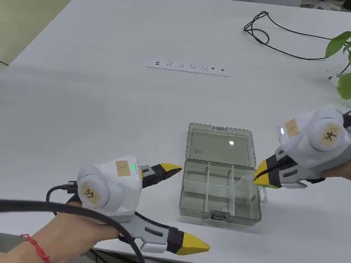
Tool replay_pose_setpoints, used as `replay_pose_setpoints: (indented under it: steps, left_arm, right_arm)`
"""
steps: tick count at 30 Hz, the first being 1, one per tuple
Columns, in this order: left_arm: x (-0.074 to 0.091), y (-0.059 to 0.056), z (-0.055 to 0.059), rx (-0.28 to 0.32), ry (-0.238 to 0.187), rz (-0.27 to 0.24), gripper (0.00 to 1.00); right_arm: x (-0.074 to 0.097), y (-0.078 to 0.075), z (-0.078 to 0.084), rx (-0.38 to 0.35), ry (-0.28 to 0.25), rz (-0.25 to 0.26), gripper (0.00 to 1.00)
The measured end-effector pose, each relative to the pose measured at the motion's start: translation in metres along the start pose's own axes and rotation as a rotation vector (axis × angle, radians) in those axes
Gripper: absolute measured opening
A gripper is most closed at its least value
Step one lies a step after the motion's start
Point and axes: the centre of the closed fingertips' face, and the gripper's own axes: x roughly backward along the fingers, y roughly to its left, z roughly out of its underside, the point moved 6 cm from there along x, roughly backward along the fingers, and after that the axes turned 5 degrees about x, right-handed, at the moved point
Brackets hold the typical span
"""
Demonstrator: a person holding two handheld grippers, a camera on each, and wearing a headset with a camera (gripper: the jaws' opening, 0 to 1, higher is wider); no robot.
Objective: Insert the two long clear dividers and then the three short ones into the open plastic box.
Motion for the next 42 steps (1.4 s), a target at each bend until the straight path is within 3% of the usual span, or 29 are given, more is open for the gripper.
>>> replay_pose_setpoints:
  steps: [30,42]
  left_arm:
    - [0.001,0.001,0.0,0.005,-0.012,-0.003,0.94]
    - [0.001,0.001,0.001,0.007,-0.013,-0.004,0.94]
  right_arm:
    - [-0.014,-0.001,0.006,-0.03,0.003,-0.021,0.02]
    - [-0.025,-0.003,0.017,-0.039,-0.006,-0.009,0.02]
